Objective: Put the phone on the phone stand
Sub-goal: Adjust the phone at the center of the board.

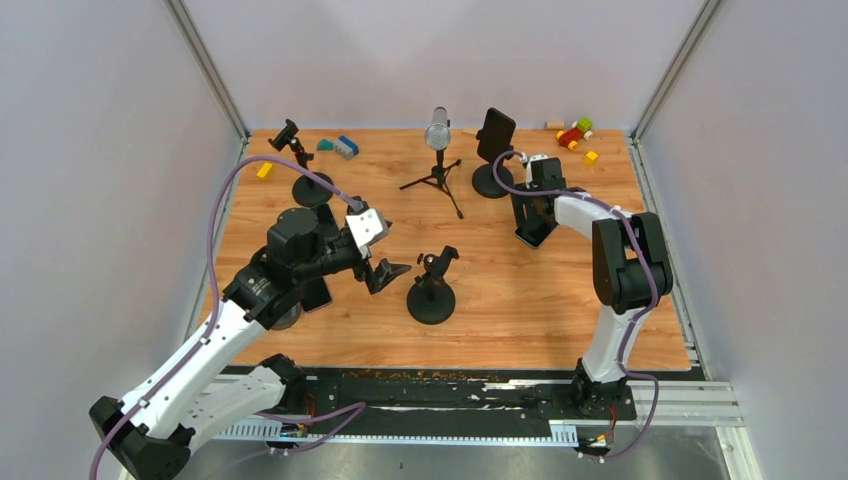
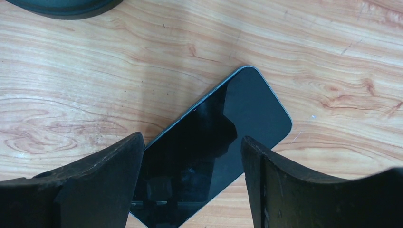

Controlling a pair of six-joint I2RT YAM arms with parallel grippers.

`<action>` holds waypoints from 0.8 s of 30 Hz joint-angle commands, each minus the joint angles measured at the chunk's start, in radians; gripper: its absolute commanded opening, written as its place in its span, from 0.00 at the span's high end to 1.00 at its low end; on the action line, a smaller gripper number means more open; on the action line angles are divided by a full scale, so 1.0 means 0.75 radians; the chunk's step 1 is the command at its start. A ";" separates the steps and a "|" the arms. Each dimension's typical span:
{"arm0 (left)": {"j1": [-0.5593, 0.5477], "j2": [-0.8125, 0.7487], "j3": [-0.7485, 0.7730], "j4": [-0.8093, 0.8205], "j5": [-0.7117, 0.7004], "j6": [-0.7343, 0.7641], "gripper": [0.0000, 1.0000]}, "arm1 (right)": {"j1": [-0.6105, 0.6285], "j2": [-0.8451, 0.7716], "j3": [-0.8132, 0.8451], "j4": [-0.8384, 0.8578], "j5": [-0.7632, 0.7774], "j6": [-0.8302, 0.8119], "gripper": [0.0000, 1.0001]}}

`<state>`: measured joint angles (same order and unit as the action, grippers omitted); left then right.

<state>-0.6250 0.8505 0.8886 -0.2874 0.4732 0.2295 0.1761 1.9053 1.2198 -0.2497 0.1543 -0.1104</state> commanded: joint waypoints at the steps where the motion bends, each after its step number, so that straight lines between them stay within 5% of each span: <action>1: 0.011 -0.028 -0.011 0.040 0.020 -0.007 0.00 | -0.007 -0.002 0.000 -0.058 0.013 -0.044 0.25; 24: 0.012 -0.042 -0.033 0.064 0.053 -0.016 0.00 | -0.220 -0.275 -0.224 -0.159 -0.096 -0.165 0.23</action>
<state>-0.6201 0.8333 0.8700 -0.2852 0.4934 0.2253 0.0334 1.7416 1.0454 -0.3588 0.1116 -0.2119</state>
